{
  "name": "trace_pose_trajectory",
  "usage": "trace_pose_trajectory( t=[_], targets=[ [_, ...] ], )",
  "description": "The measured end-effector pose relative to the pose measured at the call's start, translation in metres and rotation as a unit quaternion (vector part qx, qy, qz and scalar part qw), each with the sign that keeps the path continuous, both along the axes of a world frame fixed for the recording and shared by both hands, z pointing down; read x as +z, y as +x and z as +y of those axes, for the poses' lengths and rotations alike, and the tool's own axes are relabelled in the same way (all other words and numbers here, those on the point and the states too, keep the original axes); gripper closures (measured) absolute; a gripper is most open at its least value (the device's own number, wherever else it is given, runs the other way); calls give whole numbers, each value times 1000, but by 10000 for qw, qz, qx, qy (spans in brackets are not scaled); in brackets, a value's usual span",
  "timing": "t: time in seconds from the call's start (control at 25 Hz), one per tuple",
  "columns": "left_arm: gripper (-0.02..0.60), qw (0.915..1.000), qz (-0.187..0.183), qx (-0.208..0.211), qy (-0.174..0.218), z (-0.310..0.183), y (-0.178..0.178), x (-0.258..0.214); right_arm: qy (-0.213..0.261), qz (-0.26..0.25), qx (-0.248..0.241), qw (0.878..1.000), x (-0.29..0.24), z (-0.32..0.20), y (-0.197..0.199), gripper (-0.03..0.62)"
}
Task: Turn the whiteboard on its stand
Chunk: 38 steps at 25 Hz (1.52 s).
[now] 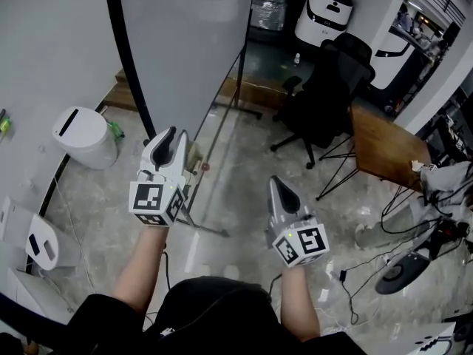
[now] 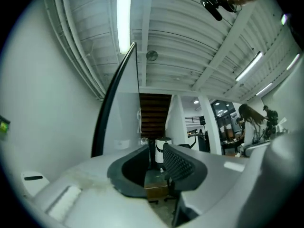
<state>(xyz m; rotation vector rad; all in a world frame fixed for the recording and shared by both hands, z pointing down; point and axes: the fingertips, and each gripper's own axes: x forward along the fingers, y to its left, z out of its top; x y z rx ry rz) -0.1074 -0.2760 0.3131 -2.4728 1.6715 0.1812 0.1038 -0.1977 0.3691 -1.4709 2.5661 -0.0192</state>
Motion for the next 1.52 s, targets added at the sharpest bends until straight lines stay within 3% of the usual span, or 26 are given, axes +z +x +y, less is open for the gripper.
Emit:
trace_pose_trajectory(
  t=[0.28, 0.6, 1.0, 1.52],
  targets=[
    [523, 9984, 5, 570, -50, 2, 53, 7, 30, 39, 179, 9998, -4, 0, 11, 588],
    [556, 9958, 149, 841, -322, -1, 73, 29, -24, 147, 255, 9996, 0, -4, 10, 588],
    [578, 9941, 7, 900, -608, 0, 83, 58, -88, 248, 313, 9992, 4, -11, 10, 588],
    [578, 9927, -7, 894, -804, 0, 64, 86, -187, 398, 286, 9986, 16, -28, -1, 589]
  ],
)
